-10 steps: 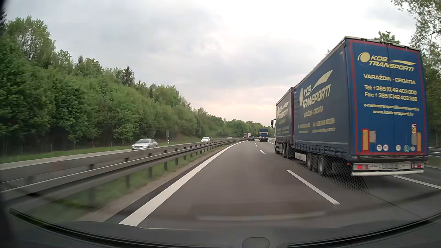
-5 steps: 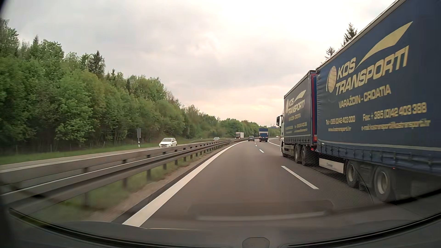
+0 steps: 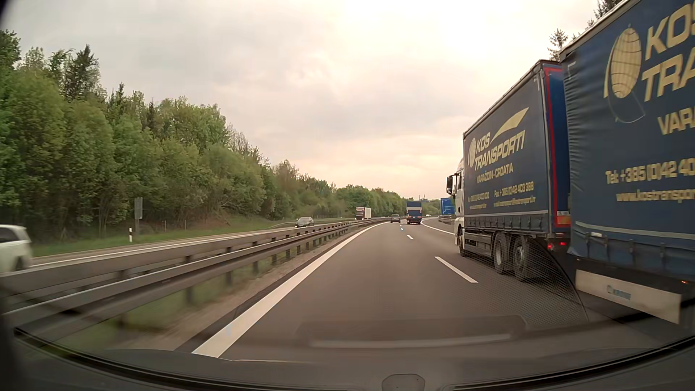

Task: Follow the waypoints while adhering to traffic rules and regulations

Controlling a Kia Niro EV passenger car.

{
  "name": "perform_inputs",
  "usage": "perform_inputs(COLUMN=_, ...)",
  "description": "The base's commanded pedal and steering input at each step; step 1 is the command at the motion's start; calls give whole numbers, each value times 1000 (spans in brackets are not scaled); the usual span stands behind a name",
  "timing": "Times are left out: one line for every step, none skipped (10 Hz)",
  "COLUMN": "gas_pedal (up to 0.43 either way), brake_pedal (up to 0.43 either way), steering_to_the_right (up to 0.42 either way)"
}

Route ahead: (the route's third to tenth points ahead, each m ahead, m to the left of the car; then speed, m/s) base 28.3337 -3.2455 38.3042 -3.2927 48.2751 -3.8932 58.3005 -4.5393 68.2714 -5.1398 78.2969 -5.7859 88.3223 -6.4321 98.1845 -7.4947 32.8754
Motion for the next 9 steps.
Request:
perform_inputs(gas_pedal=228, brake_pedal=0, steering_to_the_right=10)
perform_inputs(gas_pedal=228, brake_pedal=0, steering_to_the_right=10)
perform_inputs(gas_pedal=228, brake_pedal=0, steering_to_the_right=10)
perform_inputs(gas_pedal=228, brake_pedal=0, steering_to_the_right=10)
perform_inputs(gas_pedal=228, brake_pedal=0, steering_to_the_right=10)
perform_inputs(gas_pedal=228, brake_pedal=0, steering_to_the_right=10)
perform_inputs(gas_pedal=228, brake_pedal=0, steering_to_the_right=10)
perform_inputs(gas_pedal=228, brake_pedal=0, steering_to_the_right=10)
perform_inputs(gas_pedal=228, brake_pedal=0, steering_to_the_right=10)
